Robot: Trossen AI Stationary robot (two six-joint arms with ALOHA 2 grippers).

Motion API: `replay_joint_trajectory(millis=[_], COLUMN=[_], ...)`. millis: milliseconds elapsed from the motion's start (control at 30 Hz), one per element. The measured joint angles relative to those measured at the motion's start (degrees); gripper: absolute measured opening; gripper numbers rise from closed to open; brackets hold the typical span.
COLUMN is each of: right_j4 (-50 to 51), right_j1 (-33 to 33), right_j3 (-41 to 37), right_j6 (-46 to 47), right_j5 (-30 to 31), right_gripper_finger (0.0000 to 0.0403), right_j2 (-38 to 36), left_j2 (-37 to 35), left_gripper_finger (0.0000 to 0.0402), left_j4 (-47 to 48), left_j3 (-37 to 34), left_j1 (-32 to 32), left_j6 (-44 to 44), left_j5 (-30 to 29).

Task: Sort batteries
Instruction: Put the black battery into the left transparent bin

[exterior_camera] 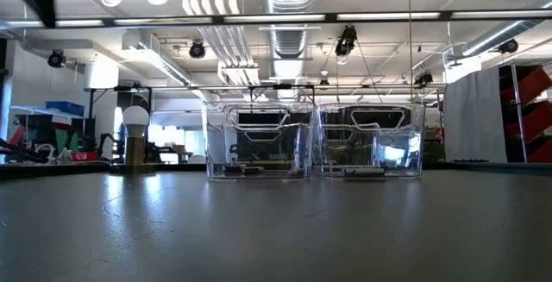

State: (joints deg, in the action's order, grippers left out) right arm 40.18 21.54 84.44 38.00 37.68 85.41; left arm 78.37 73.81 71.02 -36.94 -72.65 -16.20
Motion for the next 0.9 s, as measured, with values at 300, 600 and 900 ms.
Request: replay_joint_trajectory(millis=[300,600,900], right_j4=[8.7,8.5,8.6], right_j1=[-2.1,1.0,2.9], right_j3=[-2.8,-0.3,7.7], right_j6=[23.2,25.7,17.1], right_j5=[-7.1,-17.2,-23.0], right_gripper_finger=[0.0338,0.0338,0.0339], right_j2=[4.7,19.7,30.1], left_j2=[5.1,7.7,8.5], left_gripper_finger=[0.0151,0.0179,0.0196], left_j4=[-3.9,-13.5,-14.4], left_j3=[-6.8,-11.1,-11.5], left_j1=[-9.5,-14.2,-20.1], left_j6=[-11.8,-18.4,-7.4], left_j5=[14.5,19.3,20.0])
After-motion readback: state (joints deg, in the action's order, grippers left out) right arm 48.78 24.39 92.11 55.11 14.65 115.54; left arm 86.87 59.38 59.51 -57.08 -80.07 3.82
